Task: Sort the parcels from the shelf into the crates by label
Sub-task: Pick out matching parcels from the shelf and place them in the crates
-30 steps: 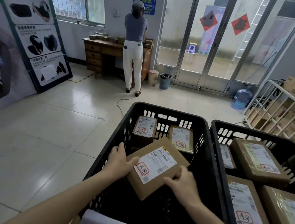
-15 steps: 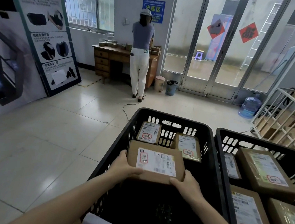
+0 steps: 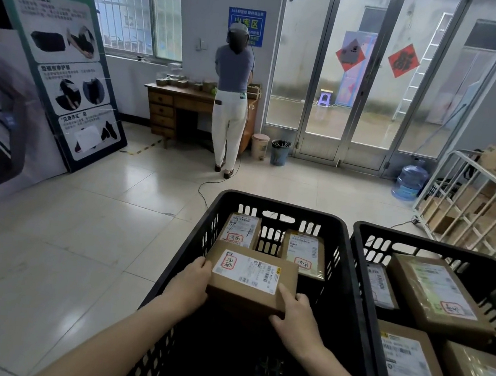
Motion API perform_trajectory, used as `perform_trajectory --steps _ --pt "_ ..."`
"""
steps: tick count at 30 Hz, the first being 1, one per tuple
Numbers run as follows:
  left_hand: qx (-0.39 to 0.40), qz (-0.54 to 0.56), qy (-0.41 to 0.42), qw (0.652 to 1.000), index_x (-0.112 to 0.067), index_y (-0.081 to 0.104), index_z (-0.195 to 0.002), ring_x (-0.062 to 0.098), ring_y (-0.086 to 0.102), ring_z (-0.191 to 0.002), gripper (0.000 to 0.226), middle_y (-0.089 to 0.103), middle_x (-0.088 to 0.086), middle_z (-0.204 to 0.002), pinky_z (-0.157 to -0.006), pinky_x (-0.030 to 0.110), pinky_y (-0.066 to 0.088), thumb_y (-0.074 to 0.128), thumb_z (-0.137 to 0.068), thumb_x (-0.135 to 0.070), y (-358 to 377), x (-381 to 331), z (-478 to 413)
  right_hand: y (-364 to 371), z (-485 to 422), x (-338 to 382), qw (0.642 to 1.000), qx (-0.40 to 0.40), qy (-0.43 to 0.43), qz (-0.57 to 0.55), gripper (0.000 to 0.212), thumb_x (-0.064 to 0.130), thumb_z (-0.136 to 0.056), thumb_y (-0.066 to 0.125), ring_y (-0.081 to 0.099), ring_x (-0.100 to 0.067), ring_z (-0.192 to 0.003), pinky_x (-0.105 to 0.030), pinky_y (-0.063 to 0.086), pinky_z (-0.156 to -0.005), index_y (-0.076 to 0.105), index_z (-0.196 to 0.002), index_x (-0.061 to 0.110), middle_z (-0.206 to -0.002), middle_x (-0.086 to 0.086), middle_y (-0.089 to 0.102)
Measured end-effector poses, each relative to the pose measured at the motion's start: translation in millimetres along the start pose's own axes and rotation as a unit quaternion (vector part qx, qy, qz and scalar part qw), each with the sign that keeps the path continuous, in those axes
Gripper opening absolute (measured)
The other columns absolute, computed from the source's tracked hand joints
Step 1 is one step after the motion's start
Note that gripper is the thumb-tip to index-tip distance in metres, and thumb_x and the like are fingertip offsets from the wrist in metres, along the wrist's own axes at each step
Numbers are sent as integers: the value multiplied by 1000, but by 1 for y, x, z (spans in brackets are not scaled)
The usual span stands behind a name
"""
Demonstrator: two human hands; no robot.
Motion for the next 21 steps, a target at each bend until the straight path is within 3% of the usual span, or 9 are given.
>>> perform_trajectory --steps 3,7,15,18,21 --pt "-32 -60 19 998 -8 34 -137 18 34 -133 51 31 5 -145 -106 28 40 52 -89 -6 1 -2 -2 6 -4 4 999 0 -22 38 68 23 -89 58 39 -22 -126 -33 38 -107 21 -146 27 -135 -7 35" --pt "-43 -114 12 992 -5 33 -138 17 36 -130 48 37 7 -139 -102 29 45 48 -93 -9 6 -2 -1 13 -4 3 995 -1 -41 88 69 26 -91 56 40 -20 -125 -30 38 -107 17 -147 26 -135 -6 36" --pt "-58 -121 17 991 -3 25 -142 17 30 -136 55 31 9 -145 -105 26 41 48 -93 -9 4 -5 6 16 2 4 991 3 -45 129 67 30 -93 52 40 -21 -124 -29 40 -104 13 -148 25 -136 -9 35" --pt "-39 -114 9 993 -4 18 -144 19 24 -139 66 24 9 -149 -105 28 41 54 -90 -13 2 -6 9 12 2 6 991 8 -37 127 69 31 -92 53 38 -22 -125 -31 40 -104 12 -147 28 -137 -8 33" --pt "-16 -120 5 993 -4 2 -148 22 7 -145 89 6 9 -156 -113 33 29 62 -86 -25 0 -9 15 6 4 6 991 15 -20 130 79 35 -89 57 31 -26 -132 -37 40 -105 4 -147 33 -146 -12 25"
Point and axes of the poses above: each hand's wrist, its own z-axis away from the middle knuckle, its own y-axis out of the palm, x = y × z, the point moved 8 cm from there along -z, towards the middle knuckle
